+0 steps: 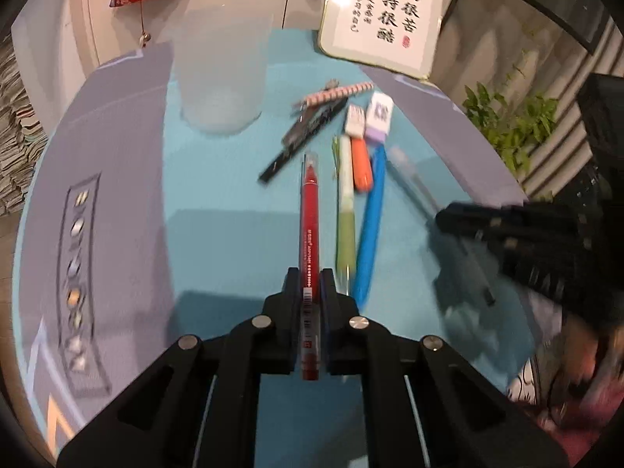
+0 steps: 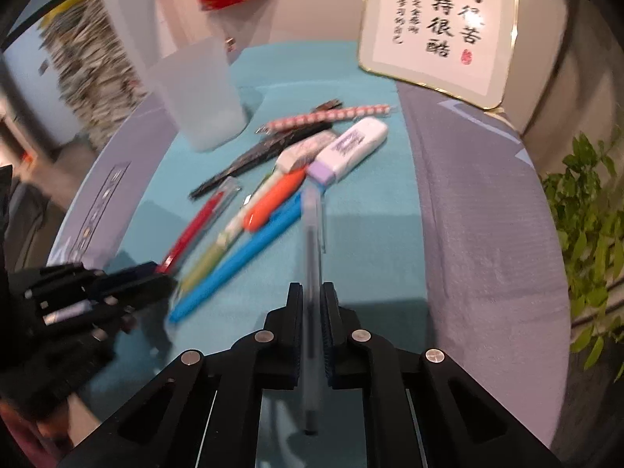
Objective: Organize stationery
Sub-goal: 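Close left gripper on the red pen while right gripper grasps the clear pen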
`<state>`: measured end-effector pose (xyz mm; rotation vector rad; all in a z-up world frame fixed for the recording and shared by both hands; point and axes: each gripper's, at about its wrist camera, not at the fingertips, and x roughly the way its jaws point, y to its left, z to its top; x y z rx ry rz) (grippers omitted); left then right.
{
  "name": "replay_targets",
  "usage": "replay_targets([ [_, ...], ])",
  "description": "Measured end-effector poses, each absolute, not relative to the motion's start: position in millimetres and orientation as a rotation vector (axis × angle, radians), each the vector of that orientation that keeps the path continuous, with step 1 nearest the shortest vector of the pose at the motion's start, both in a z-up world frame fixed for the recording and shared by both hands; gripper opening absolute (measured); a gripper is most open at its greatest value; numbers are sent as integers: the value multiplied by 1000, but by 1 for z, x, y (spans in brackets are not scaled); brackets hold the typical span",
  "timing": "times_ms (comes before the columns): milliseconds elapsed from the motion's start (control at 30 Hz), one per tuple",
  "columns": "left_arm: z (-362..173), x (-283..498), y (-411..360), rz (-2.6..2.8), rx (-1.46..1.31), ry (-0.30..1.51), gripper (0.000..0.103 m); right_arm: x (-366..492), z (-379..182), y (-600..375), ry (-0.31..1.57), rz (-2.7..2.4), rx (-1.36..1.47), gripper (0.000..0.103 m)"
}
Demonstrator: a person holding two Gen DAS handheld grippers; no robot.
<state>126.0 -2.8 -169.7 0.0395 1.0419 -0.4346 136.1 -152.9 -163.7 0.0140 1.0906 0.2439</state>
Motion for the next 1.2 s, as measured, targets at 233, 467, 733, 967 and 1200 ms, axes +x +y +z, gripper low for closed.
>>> replay_targets([
  [233, -166, 91, 1, -443, 91, 1061, 7, 116, -170, -157, 1137, 300, -106, 10],
  [467, -170, 107, -11, -407, 108, 1053, 32, 133, -169, -157, 1107, 274, -50, 29],
  [733, -172, 133, -20, -394, 123, 1056, 32, 158, -171, -142, 1101, 260, -96, 32],
  [967, -173, 147, -26, -410, 116, 1062, 33, 169, -173, -139, 1091, 275, -102, 32],
  [1200, -174, 146, -24, -435, 104, 1058, 8, 166, -170, -147, 1090, 308, -50, 13],
])
